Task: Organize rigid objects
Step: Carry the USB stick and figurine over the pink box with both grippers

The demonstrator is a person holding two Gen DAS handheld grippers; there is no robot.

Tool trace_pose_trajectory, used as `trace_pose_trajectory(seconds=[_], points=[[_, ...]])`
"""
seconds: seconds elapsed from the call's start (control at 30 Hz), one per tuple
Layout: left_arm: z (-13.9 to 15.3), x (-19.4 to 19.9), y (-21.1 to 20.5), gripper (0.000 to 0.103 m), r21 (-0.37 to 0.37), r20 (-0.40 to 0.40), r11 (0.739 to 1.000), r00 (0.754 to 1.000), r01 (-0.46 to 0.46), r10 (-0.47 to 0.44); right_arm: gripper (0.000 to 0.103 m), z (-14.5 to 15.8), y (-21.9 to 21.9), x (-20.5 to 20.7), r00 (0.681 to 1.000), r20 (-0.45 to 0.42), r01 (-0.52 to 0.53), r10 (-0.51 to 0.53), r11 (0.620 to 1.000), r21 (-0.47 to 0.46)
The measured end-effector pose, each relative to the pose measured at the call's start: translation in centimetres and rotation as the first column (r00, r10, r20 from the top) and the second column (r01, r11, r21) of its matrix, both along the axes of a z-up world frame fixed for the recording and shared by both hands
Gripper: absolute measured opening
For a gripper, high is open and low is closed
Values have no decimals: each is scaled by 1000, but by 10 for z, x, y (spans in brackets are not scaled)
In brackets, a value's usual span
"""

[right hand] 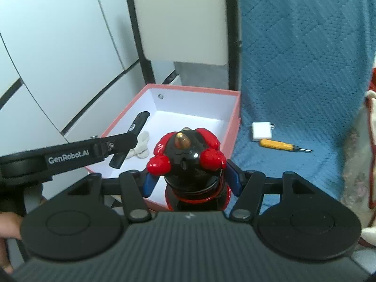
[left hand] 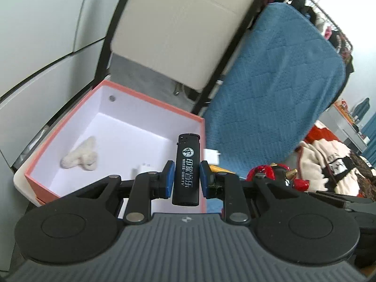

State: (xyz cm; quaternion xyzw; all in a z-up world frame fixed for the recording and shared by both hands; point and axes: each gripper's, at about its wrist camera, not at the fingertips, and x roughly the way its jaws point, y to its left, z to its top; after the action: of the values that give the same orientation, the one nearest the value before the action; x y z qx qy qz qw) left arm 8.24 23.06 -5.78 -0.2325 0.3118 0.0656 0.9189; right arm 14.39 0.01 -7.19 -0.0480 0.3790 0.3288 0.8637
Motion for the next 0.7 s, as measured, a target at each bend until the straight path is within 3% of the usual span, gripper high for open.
trace_pose_trajectory(seconds=[0.4,0.7], points=[[-77,52,71,27,-49,-159,998,987,-35,27,63,-67,80,41,992,-118,-69,55,990,-120],[-127,84,101,27,-96,-237,994,971,-55,31,63,-111,110,60,979,-191,-108,70,975,-193]])
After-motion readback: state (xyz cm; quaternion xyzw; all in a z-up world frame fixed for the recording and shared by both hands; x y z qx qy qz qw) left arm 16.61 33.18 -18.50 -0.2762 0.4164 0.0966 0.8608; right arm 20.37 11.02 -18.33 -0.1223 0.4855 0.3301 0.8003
